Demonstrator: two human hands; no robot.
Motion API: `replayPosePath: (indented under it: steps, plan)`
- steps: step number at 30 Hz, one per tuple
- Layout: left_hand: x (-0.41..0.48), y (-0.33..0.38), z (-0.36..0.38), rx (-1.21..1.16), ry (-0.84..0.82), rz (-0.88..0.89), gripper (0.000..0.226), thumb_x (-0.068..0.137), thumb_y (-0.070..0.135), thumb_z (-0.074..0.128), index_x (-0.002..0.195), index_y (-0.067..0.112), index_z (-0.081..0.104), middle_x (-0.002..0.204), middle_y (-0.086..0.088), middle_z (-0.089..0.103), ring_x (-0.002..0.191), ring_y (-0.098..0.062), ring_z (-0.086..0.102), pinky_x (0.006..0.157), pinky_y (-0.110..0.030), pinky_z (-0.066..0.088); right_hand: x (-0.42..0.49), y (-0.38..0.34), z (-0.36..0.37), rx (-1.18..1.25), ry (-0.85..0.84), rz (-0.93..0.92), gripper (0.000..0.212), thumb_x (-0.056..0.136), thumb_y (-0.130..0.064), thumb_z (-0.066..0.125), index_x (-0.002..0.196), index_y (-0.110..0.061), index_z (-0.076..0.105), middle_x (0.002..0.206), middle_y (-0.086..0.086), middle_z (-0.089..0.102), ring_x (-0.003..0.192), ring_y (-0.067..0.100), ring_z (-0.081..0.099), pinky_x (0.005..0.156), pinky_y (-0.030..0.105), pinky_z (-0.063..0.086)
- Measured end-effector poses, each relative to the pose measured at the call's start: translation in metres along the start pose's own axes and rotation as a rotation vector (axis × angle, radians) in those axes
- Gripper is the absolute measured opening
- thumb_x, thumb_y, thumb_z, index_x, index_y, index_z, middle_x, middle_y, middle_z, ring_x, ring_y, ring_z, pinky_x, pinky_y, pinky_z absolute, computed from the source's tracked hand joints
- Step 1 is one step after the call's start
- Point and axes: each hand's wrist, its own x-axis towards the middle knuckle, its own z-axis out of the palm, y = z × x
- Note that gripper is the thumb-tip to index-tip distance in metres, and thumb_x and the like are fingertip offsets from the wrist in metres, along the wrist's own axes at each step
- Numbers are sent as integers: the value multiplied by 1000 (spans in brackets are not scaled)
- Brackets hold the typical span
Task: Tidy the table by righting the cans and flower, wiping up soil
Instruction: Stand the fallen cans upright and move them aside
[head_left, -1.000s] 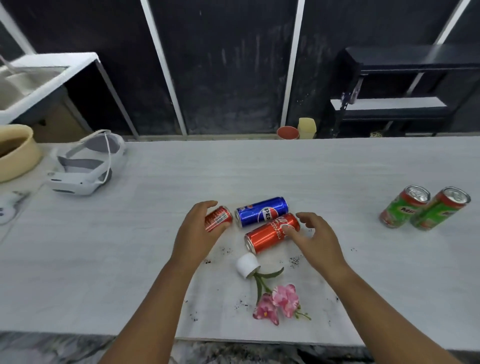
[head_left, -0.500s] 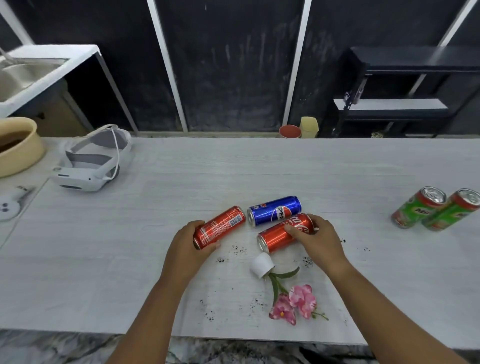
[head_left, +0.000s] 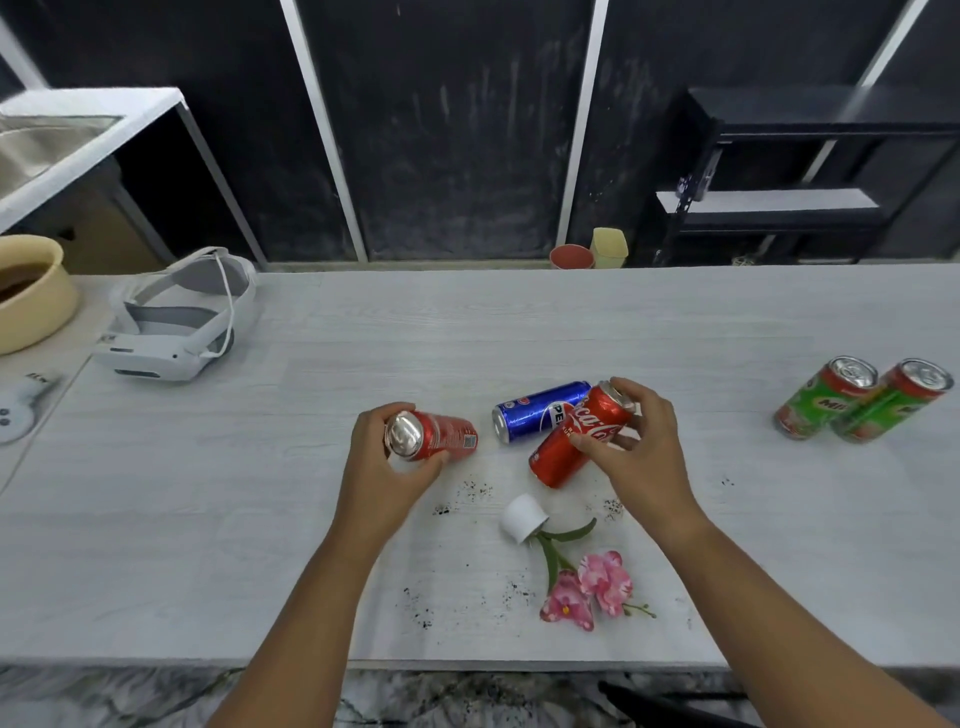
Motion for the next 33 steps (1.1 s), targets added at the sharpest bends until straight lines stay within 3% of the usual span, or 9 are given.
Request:
replayPosePath:
  steps: [4,6,10,12,15,18,22,27,33]
  plan:
    - [2,6,7,-52,-20,5,74,72,42,92,136,49,56,137,26,58,134,-5,61,114,-32,53,-5,-2,0,56,-29,1,95,81,-15,95,151,-54,44,141,-28,57,126,-10,60,96,10,53]
    - [0,8,11,-42,-31,-3,71,74,40,91,135,53,56,136,30,55,135,-1,59,117,-33,52,-8,-3,2,37,-53,-10,95,83,-11,93,151,-54,44,140,-35,56,126,-9,60,97,11,53]
    - [-1,6,16,-34,-24,-43,71,81,25,94,131,56,55,134,33,55,132,8,57,110,-28,56,-11,0,4,-30,-89,-52,89,85,-10,91,151,-51,47,144,-35,54,128,-6,59,97,11,53]
    - [-2,5,16,-6,-38,-70,72,80,34,96,134,55,54,137,31,56,129,12,57,105,-25,56,-10,2,6,-50,-115,-54,86,84,-13,90,150,-49,49,144,-31,57,128,-7,59,98,14,54]
    - [-4,6,15,8,-66,-121,74,76,46,97,132,63,53,139,28,61,128,3,63,100,-27,57,-10,5,10,-72,-148,-16,71,83,-24,91,140,-47,57,138,-24,65,123,-7,62,102,24,55]
    - [-5,11,18,18,-43,-138,69,80,37,97,128,62,54,135,28,63,124,-2,67,99,-29,60,-8,6,12,-50,-152,12,62,82,-28,91,135,-45,63,130,-23,70,120,-3,64,103,31,56]
    - [-6,29,29,-12,-26,-131,73,80,37,98,138,52,56,134,26,65,120,-4,69,86,-16,59,-9,6,6,1,-79,28,61,78,-27,92,129,-47,66,125,-28,71,115,-6,66,93,23,59]
    - [-7,68,56,-61,-98,-35,68,71,54,95,124,71,55,128,38,64,119,1,69,83,-17,62,-18,13,-23,11,30,37,63,81,-29,92,133,-48,64,127,-30,69,116,-9,65,85,15,58]
    - [-12,97,125,-46,-252,34,68,70,59,92,128,59,57,131,30,66,120,5,66,96,-25,62,-25,22,-79,17,195,45,61,81,-26,93,134,-40,66,124,-25,72,112,-6,68,81,8,55]
